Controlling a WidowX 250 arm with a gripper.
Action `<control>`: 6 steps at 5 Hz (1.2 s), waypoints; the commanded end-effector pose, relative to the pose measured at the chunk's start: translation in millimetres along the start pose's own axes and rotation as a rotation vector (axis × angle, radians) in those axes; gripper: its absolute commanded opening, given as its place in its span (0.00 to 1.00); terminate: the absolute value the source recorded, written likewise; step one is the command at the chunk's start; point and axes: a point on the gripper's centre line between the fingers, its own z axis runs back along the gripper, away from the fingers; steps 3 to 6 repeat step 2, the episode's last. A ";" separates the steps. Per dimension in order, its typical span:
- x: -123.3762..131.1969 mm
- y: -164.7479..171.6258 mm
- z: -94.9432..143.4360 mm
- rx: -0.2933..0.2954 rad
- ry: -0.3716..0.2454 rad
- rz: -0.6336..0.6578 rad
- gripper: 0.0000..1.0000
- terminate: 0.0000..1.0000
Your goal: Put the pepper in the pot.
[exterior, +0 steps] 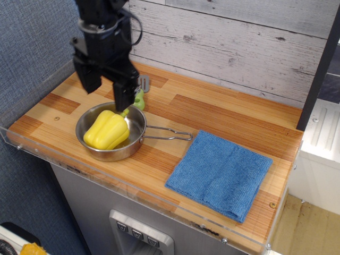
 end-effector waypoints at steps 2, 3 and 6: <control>49.8 -59.1 18.0 -0.016 -0.086 -0.211 1.00 1.00; 49.8 -59.1 18.0 -0.016 -0.086 -0.211 1.00 1.00; 49.8 -59.1 18.0 -0.016 -0.086 -0.211 1.00 1.00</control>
